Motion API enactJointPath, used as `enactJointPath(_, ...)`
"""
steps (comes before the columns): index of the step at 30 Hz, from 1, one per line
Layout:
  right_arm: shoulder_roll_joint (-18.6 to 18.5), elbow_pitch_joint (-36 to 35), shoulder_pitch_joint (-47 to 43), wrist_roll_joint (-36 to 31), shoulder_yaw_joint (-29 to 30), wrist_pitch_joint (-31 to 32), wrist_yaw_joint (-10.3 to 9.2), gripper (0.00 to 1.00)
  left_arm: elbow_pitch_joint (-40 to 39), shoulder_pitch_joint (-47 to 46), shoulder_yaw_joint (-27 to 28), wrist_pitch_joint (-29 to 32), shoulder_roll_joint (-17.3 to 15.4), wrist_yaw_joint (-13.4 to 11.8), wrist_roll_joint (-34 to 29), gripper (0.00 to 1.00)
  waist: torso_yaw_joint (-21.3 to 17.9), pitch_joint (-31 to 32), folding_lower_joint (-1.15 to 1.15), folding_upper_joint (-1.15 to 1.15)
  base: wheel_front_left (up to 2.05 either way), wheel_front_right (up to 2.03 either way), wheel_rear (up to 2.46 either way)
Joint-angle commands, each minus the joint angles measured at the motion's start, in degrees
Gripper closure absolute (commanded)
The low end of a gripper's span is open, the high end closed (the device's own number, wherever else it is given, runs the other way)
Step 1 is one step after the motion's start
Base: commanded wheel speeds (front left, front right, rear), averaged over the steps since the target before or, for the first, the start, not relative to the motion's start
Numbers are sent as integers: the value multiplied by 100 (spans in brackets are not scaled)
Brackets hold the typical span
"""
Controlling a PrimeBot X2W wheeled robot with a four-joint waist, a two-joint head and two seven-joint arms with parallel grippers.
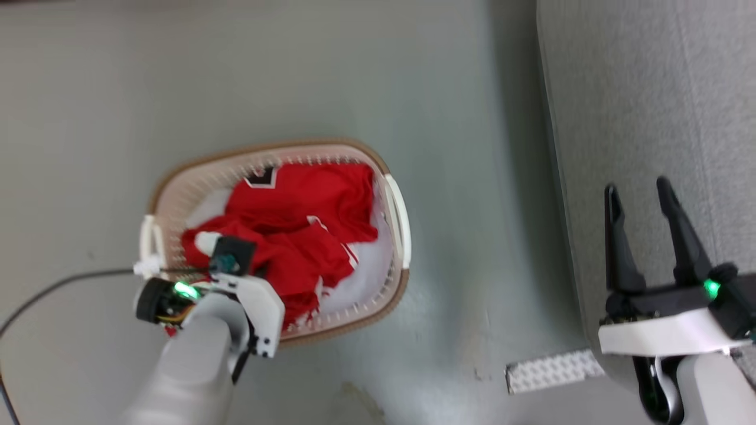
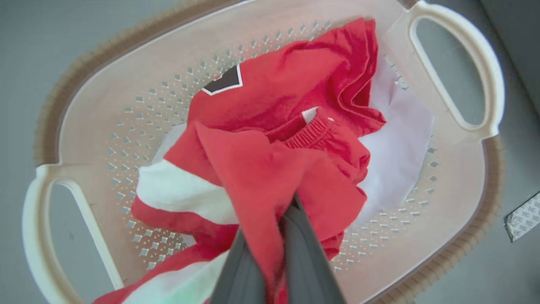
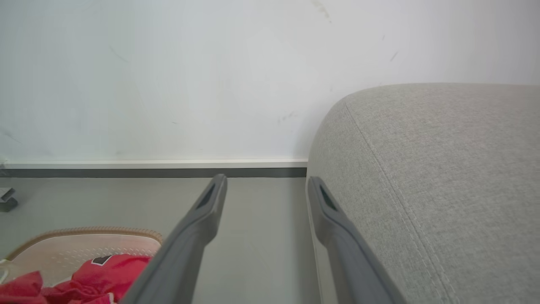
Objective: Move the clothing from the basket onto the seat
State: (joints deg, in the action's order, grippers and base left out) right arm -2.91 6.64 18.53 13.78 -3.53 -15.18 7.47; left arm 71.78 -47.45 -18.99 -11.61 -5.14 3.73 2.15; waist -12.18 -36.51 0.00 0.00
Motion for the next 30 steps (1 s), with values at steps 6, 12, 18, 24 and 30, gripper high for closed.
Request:
enactJointPath(6,-5,148,-444,-97,141,4,4,0,-388,632,6,-334,101,53,227,100,356,1109,0,0,0,0,0)
enactJointPath(12,-6,242,-913,-286,372,4,4,0,-1469,1435,120,-356,175,9,506,100,638,1952,0,0,0,0,0)
enactJointPath(18,-5,273,-1367,-441,580,4,4,0,-2789,2256,158,-356,202,-52,718,100,848,2619,0,0,0,0,0)
enactJointPath(24,-35,328,-1742,-516,681,5,4,0,-3900,2937,262,-356,194,-152,792,100,927,3207,0,0,0,0,0)
enactJointPath(30,-73,348,-2053,-561,697,5,4,0,-4607,3407,386,-356,158,-174,822,100,961,3603,0,0,0,0,0)
